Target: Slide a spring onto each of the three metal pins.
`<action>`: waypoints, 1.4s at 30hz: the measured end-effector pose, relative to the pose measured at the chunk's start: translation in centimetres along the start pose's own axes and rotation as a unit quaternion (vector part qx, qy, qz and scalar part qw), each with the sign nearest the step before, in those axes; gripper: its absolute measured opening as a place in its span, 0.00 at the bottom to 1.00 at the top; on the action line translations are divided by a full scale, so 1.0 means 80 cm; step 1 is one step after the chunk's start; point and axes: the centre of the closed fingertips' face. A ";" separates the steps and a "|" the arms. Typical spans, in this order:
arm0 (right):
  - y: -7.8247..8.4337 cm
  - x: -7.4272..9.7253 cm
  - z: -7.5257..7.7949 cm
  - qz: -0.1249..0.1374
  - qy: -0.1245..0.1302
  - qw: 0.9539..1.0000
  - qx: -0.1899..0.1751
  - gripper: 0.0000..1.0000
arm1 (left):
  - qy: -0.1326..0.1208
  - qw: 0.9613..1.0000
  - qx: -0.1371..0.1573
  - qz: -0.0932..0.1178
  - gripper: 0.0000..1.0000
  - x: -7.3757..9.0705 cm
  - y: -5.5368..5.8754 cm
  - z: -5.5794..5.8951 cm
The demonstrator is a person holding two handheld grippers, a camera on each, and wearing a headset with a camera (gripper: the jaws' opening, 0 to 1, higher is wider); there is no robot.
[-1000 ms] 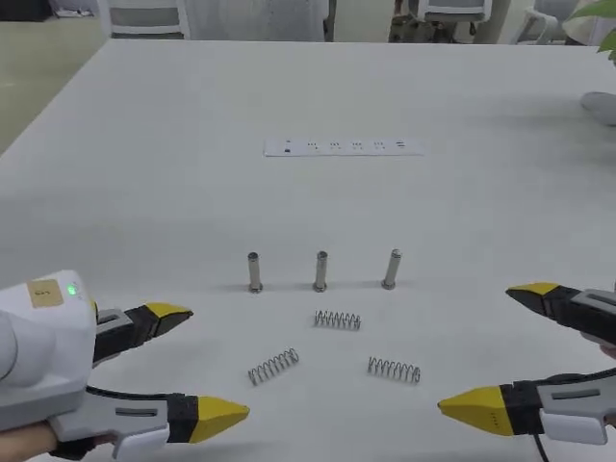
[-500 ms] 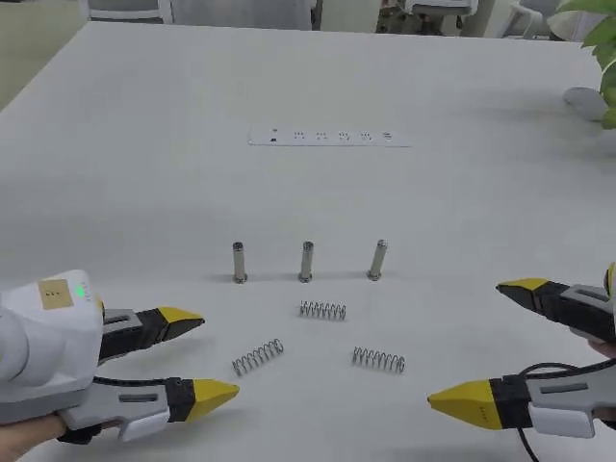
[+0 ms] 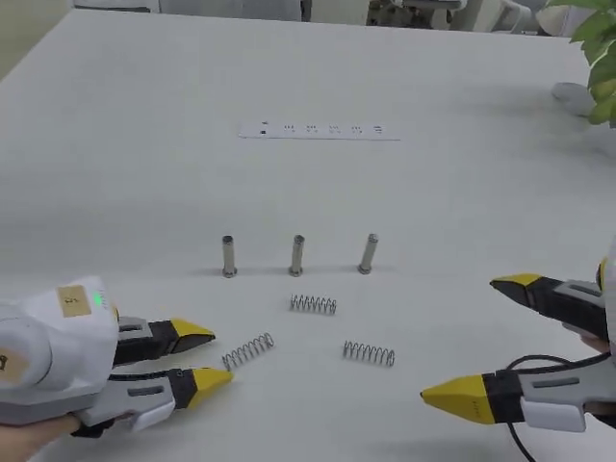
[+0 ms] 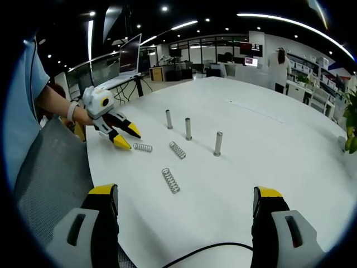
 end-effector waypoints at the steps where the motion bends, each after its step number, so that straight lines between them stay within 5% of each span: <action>1: 0.000 0.000 0.000 0.000 0.000 1.000 0.000 1.00 | 0.001 1.000 0.001 -0.001 0.19 -0.001 0.000 0.000; 8: 0.002 0.001 0.001 -0.001 0.001 1.000 -0.002 1.00 | 0.005 1.000 0.002 -0.005 0.11 -0.003 0.001 0.002; 42: 0.004 0.002 0.002 0.000 -0.001 1.000 -0.002 0.99 | 0.021 0.999 0.002 -0.030 0.03 -0.017 0.003 0.006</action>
Point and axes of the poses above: the centre of the closed fingertips' face, and the gripper's own axes: x roughly backward along the fingers, z roughly to its right, y roughly out of its underside, and after that the axes turned 1 degree about -z, right-handed
